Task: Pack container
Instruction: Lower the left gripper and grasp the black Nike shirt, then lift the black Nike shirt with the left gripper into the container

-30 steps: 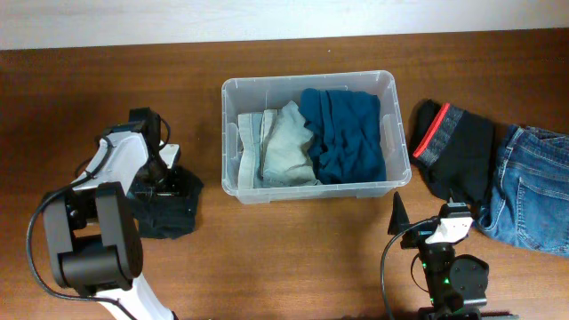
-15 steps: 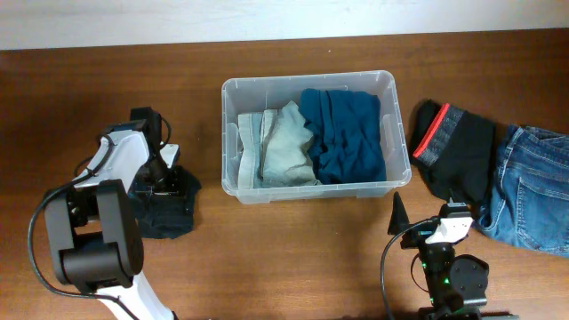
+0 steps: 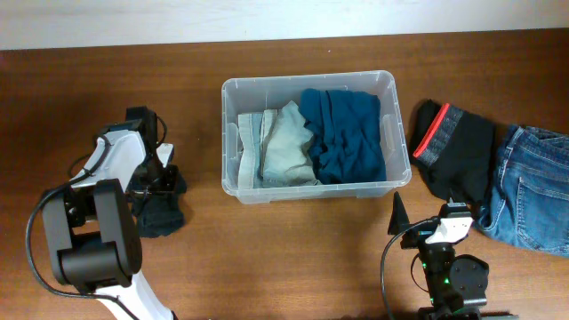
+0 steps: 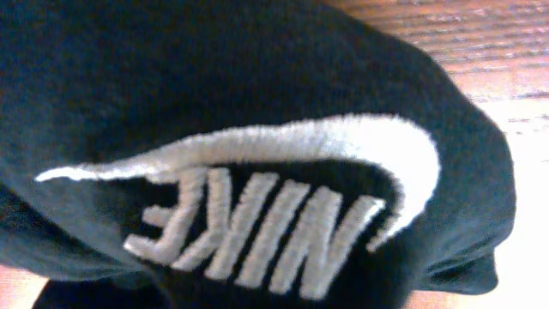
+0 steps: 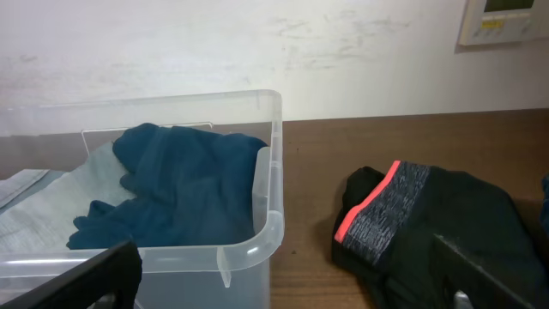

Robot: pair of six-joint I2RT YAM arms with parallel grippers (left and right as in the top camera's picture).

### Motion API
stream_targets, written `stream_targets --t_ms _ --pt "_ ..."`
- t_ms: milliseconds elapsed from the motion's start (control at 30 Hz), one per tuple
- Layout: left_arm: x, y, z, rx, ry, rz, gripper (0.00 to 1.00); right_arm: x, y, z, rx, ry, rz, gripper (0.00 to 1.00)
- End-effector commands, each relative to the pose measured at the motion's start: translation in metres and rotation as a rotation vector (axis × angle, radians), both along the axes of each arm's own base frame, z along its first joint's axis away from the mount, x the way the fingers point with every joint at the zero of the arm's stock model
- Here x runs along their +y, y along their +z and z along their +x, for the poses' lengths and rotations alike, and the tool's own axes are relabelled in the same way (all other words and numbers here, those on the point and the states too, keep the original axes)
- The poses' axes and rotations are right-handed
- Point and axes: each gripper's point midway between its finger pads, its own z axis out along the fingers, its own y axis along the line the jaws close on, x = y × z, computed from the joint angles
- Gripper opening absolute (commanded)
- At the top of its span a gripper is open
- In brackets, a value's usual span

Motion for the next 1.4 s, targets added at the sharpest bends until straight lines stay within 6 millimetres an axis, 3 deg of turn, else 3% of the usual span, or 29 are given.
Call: stream_targets --t_ms 0,67,200,333,533,700,800,967,1233,1367 --pt "-0.040 -0.059 -0.028 0.133 0.020 -0.222 0.01 0.002 -0.002 0.000 0.003 0.012 -0.007 0.98" --pt "-0.050 -0.057 -0.024 0.120 0.040 -0.275 0.01 0.002 -0.002 0.000 0.003 0.012 -0.007 0.98" --pt "-0.048 -0.046 -0.013 0.111 0.094 -0.262 0.01 0.002 -0.002 0.000 0.003 0.012 -0.007 0.98" --pt "-0.040 -0.019 0.006 0.104 0.185 -0.212 0.01 0.002 -0.002 0.000 0.003 0.012 -0.007 0.98" --pt "-0.037 0.056 0.049 0.035 0.275 -0.199 0.01 0.002 -0.002 0.000 0.002 0.012 -0.007 0.98" --pt "-0.049 0.143 0.086 -0.119 0.289 -0.210 0.01 0.002 -0.002 0.000 0.002 0.012 -0.007 0.98" --pt "-0.067 0.192 0.098 -0.231 0.297 -0.228 0.01 0.002 -0.002 0.000 0.003 0.012 -0.007 0.98" --pt "-0.117 0.238 0.106 -0.346 0.206 -0.291 0.01 0.002 -0.002 0.000 0.003 0.012 -0.007 0.98" --pt "-0.215 0.248 0.103 -0.408 0.037 -0.348 0.01 0.002 -0.002 0.000 0.002 0.012 -0.007 0.98" --pt "-0.242 0.241 0.096 -0.413 0.002 -0.306 0.01 0.002 -0.002 0.000 0.003 0.012 -0.007 0.98"
